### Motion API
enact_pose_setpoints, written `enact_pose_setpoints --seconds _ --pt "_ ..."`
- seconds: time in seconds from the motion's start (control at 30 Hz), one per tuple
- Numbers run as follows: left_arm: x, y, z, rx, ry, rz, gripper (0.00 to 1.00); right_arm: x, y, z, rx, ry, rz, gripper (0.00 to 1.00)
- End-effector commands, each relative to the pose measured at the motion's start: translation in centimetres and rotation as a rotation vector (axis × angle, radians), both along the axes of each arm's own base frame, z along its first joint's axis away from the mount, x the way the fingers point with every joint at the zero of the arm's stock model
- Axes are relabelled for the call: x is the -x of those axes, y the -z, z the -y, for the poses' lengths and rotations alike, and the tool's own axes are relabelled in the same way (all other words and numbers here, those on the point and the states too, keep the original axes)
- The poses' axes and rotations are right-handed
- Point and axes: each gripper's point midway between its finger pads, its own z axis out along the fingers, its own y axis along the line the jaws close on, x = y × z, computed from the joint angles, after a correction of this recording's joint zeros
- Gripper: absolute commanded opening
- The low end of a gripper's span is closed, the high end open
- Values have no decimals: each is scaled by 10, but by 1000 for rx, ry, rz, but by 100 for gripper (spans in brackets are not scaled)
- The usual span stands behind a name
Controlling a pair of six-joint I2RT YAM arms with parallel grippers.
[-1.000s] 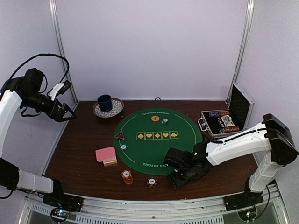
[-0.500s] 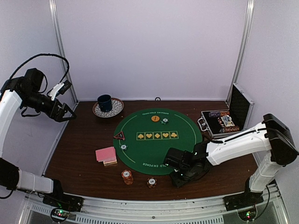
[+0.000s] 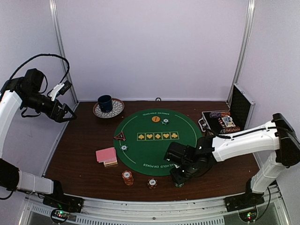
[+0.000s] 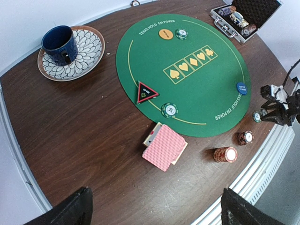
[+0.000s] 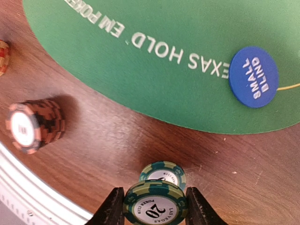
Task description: Distribute texas hold em gaming equipment
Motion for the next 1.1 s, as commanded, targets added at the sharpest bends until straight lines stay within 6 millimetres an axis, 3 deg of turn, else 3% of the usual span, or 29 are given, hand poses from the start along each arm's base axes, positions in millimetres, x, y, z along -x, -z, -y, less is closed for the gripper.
enact_pose_setpoints --seconds 0.0,0.13,0.27,0.4,0.6,0.87,1.07 --pt "-2 -2 1 17 5 13 98 -13 -40 -2 -38 -3 66 22" --pt "-2 -2 2 19 7 13 98 -28 -53 5 -31 20 94 21" --pt "-1 -2 2 20 7 12 98 -59 -54 26 22 94 115 16" --pt "-1 -3 1 16 8 17 98 -92 -44 45 35 170 114 16" --pt "-2 -4 2 20 11 16 98 -123 -17 57 50 230 87 15" --pt "-3 -5 2 18 11 22 98 -131 18 59 61 257 35 15" --pt "-3 -3 1 14 11 15 98 -131 30 66 63 281 22 20"
